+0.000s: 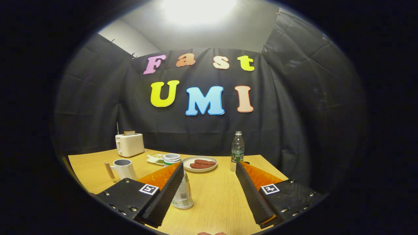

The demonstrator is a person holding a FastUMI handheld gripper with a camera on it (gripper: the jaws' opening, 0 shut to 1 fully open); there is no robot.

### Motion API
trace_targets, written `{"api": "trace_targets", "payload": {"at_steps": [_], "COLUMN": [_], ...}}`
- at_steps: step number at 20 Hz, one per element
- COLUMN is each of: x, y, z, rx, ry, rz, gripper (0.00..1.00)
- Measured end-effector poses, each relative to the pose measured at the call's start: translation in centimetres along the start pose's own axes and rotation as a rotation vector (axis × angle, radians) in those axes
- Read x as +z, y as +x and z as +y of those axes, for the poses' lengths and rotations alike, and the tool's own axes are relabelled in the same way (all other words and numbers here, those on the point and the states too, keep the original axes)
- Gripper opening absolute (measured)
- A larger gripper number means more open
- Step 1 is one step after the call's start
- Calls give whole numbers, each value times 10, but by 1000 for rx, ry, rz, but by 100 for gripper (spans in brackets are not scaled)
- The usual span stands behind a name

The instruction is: Take the bottle from table, then pour the juice into the cup, finally place the bottle on the coaster

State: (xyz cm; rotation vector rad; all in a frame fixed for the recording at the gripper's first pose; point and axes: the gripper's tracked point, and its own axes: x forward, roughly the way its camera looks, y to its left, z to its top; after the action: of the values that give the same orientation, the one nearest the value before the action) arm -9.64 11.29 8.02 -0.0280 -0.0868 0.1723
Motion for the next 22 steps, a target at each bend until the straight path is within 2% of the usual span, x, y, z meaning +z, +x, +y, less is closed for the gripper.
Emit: {"api": "trace_targets", "payload": {"at_steps": [5,10,22], "x": [-20,-41,-68], "y": [0,9,50], "z": [26,49,72], "rx": [54,99,72], "ry": [-33,-4,29], "rz": [35,65,96], "gripper": [98,98,98]}}
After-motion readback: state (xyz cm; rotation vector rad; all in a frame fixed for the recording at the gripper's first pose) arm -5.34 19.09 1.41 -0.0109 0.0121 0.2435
